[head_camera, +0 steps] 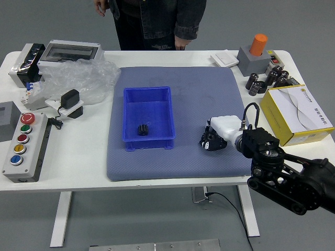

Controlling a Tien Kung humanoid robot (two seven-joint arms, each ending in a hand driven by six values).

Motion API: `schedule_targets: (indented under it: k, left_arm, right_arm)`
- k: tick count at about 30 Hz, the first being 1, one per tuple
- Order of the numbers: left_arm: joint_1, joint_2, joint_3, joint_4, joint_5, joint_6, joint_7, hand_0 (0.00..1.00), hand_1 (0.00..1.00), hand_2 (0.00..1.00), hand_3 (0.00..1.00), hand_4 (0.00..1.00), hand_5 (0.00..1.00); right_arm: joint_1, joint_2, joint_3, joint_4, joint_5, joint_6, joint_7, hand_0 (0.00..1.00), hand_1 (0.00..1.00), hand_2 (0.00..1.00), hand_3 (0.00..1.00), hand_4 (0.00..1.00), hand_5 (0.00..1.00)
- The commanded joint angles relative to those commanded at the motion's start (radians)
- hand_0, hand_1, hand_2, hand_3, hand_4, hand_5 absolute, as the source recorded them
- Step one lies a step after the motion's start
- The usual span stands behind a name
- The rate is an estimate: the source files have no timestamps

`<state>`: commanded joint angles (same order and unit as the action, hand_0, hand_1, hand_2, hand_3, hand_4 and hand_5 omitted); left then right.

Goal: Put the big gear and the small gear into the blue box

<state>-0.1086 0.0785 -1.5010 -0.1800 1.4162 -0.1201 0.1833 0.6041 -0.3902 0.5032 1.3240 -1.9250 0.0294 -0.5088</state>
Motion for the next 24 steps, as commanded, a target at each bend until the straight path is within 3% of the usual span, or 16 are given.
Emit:
schedule_targets:
  k: [10, 24]
  left_arm:
    - [0.000, 0.000, 0.000, 0.000, 0.000, 0.000, 0.000, 0.728, 0.677, 0.702, 0.699, 0.443, 0.010]
    - [0.000, 0.003, -0.004, 0.000, 0.005, -0.001, 0.001, 0.728, 0.677, 0.703, 0.701, 0.445, 0.009]
  right_arm:
    - [0.002, -0.003, 0.018, 0.010, -0.020, -0.031, 0.012, 0.523, 0.378, 0.426, 0.510, 0.478, 0.256]
    - [0.038, -0.011, 0.071, 0.044, -0.027, -0.026, 0.007, 0.504, 0.372, 0.415, 0.500, 0.528, 0.258]
